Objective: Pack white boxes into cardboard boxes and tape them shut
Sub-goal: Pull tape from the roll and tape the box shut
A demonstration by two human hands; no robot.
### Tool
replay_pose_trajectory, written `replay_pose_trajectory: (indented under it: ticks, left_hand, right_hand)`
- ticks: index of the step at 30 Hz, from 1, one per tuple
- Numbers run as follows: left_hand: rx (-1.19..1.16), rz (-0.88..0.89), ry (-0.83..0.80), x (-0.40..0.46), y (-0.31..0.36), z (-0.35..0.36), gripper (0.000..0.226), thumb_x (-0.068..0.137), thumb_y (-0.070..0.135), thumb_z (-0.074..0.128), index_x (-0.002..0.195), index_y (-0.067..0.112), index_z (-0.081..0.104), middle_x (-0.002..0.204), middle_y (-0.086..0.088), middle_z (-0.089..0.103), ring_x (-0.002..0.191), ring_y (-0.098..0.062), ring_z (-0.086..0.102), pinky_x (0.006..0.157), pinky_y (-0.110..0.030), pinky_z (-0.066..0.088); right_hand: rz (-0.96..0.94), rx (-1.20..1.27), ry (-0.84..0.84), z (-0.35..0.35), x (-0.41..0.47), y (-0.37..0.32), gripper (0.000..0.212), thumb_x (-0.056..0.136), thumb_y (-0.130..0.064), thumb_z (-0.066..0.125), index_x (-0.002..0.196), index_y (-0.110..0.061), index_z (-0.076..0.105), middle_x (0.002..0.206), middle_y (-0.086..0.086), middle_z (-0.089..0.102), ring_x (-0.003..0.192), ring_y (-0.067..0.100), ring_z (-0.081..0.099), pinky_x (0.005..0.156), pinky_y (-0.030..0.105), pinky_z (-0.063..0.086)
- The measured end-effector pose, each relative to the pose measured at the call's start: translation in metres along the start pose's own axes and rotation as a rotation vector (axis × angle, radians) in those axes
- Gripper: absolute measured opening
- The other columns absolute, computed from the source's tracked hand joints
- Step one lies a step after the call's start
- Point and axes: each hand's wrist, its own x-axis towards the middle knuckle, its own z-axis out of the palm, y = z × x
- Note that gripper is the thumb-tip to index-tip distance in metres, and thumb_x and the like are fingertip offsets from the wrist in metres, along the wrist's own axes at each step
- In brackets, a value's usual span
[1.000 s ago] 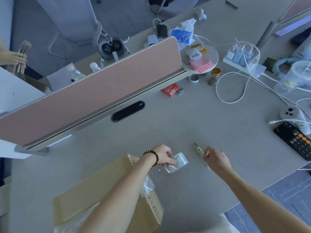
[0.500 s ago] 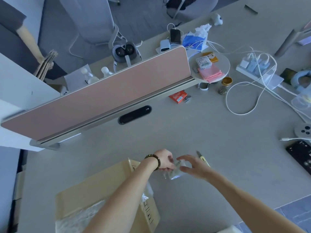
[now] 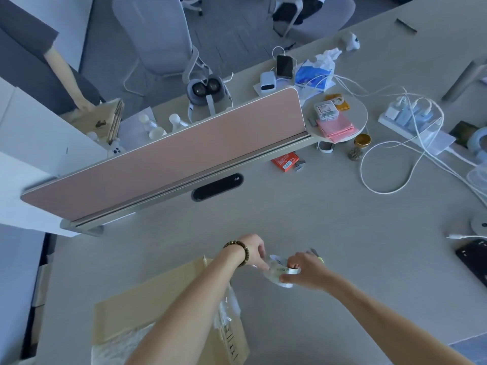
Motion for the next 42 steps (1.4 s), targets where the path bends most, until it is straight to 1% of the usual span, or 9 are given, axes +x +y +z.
replay_pose_trajectory:
  ticks: [5, 10, 17, 22, 27, 33, 37, 40, 42]
  left_hand:
    - [-0.019, 0.023, 0.066, -0.004, 0.011, -0.018, 0.021, 0.077, 0.034, 0.082, 0.079, 0.022, 0.064, 0.072, 0.009, 0.063, 0.07, -0.012, 0.058, 0.061, -0.023, 0.044]
    - [-0.113, 0.085, 0.212, -0.008, 0.024, -0.045, 0.015, 0.079, 0.024, 0.08, 0.084, 0.018, 0.069, 0.072, 0.011, 0.061, 0.067, -0.006, 0.057, 0.055, -0.016, 0.04]
    - [-0.223, 0.075, 0.467, -0.001, 0.053, -0.088, 0.016, 0.075, 0.021, 0.081, 0.085, 0.018, 0.069, 0.083, 0.003, 0.071, 0.078, -0.014, 0.066, 0.069, -0.022, 0.049]
    - [-0.264, 0.125, 0.584, 0.003, 0.072, -0.116, 0.014, 0.078, 0.021, 0.079, 0.073, 0.019, 0.066, 0.062, 0.012, 0.062, 0.059, -0.001, 0.055, 0.059, -0.019, 0.041]
    - [-0.159, 0.17, 0.784, 0.009, 0.091, -0.153, 0.019, 0.081, 0.027, 0.078, 0.071, 0.022, 0.062, 0.066, 0.012, 0.059, 0.066, -0.011, 0.056, 0.063, -0.025, 0.043]
    - [0.029, 0.24, 1.028, 0.021, 0.107, -0.206, 0.03, 0.082, 0.029, 0.078, 0.107, 0.019, 0.065, 0.078, 0.005, 0.069, 0.086, -0.018, 0.056, 0.074, -0.033, 0.042]
    - [0.234, 0.226, 1.199, 0.026, 0.11, -0.235, 0.028, 0.073, 0.03, 0.085, 0.068, 0.016, 0.061, 0.061, 0.001, 0.062, 0.07, -0.022, 0.046, 0.062, -0.028, 0.028]
    - [0.354, 0.25, 1.267, 0.031, 0.111, -0.244, 0.038, 0.062, 0.026, 0.092, 0.057, 0.015, 0.056, 0.055, 0.0, 0.056, 0.066, -0.026, 0.047, 0.059, -0.031, 0.038]
    - [0.33, 0.272, 1.311, 0.037, 0.111, -0.245, 0.039, 0.059, 0.028, 0.093, 0.057, 0.016, 0.056, 0.074, -0.002, 0.057, 0.077, -0.028, 0.049, 0.067, -0.038, 0.047]
  right_hand:
    - [0.017, 0.053, 0.055, -0.022, -0.004, -0.008, 0.031, 0.078, -0.059, 0.07, 0.071, -0.039, 0.048, 0.096, -0.01, 0.059, 0.107, 0.015, 0.045, 0.066, 0.021, 0.032]
    - [0.012, 0.146, 0.207, -0.045, 0.001, -0.008, 0.036, 0.078, -0.06, 0.071, 0.083, -0.025, 0.063, 0.09, -0.008, 0.059, 0.103, 0.018, 0.046, 0.074, 0.03, 0.038]
    - [0.006, 0.219, 0.383, -0.084, 0.013, -0.016, 0.043, 0.083, -0.056, 0.067, 0.085, -0.014, 0.062, 0.077, -0.003, 0.057, 0.1, 0.019, 0.045, 0.085, 0.034, 0.032]
    - [-0.05, 0.325, 0.465, -0.119, 0.018, -0.024, 0.04, 0.084, -0.048, 0.073, 0.067, -0.019, 0.053, 0.06, -0.006, 0.045, 0.08, 0.021, 0.046, 0.068, 0.033, 0.029]
    - [-0.098, 0.406, 0.594, -0.151, 0.035, -0.038, 0.044, 0.083, -0.045, 0.076, 0.066, -0.013, 0.052, 0.054, -0.004, 0.043, 0.065, 0.018, 0.04, 0.055, 0.028, 0.026]
    - [-0.101, 0.542, 0.643, -0.189, 0.058, -0.067, 0.039, 0.083, -0.045, 0.076, 0.074, -0.011, 0.059, 0.061, -0.006, 0.051, 0.064, 0.014, 0.045, 0.054, 0.028, 0.033]
    - [-0.088, 0.603, 0.66, -0.208, 0.073, -0.086, 0.046, 0.083, -0.047, 0.076, 0.075, -0.005, 0.059, 0.062, -0.004, 0.048, 0.061, 0.014, 0.043, 0.055, 0.029, 0.032]
    - [-0.079, 0.659, 0.68, -0.217, 0.083, -0.096, 0.05, 0.08, -0.047, 0.076, 0.064, -0.009, 0.048, 0.056, -0.005, 0.042, 0.063, 0.018, 0.039, 0.058, 0.031, 0.031]
    - [-0.05, 0.681, 0.682, -0.222, 0.088, -0.102, 0.049, 0.079, -0.048, 0.075, 0.06, -0.015, 0.044, 0.055, -0.006, 0.043, 0.066, 0.021, 0.042, 0.063, 0.031, 0.034]
